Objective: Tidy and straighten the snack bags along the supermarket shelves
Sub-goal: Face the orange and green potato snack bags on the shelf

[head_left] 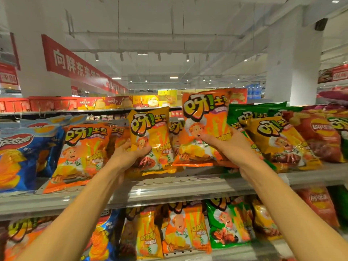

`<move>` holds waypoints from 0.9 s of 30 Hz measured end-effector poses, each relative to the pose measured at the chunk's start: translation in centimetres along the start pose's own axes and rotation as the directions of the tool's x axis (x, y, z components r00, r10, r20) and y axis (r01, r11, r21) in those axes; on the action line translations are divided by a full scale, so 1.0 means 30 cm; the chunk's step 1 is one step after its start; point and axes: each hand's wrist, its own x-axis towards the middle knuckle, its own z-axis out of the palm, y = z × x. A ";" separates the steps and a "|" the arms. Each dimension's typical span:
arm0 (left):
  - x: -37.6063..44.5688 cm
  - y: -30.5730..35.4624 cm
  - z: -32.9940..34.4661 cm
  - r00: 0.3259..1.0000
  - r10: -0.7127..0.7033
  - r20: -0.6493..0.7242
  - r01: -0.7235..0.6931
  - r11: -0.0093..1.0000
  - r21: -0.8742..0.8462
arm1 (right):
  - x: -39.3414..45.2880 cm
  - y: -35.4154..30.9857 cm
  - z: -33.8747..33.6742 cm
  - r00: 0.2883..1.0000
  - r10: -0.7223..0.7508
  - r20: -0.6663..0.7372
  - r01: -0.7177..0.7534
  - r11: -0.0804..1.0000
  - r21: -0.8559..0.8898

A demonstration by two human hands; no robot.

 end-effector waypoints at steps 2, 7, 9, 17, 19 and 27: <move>0.001 0.004 0.078 0.999 -0.002 0.048 0.003 1.000 -0.024 | -0.027 -0.005 -0.061 0.998 0.003 -0.055 0.000 0.998 0.057; -0.004 -0.004 0.262 0.985 -0.057 0.165 0.053 0.998 0.031 | -0.076 -0.008 -0.180 0.984 -0.009 -0.176 0.022 0.997 0.075; -0.006 -0.003 0.305 0.979 -0.070 0.192 0.068 0.998 0.017 | -0.083 0.002 -0.204 0.984 0.008 -0.176 0.001 0.999 0.047; -0.003 0.006 0.341 0.976 -0.043 0.215 0.002 0.982 0.188 | -0.110 0.016 -0.135 0.998 0.007 -0.063 -0.007 1.000 0.006; -0.042 0.014 0.290 0.982 0.060 0.179 -0.097 0.974 0.206 | -0.107 -0.002 -0.079 0.999 -0.003 -0.048 0.003 1.000 0.003; -0.270 -0.164 -0.102 0.656 0.747 -0.113 -0.282 0.380 0.881 | -0.069 -0.070 0.320 0.998 -0.019 0.053 0.018 1.000 0.026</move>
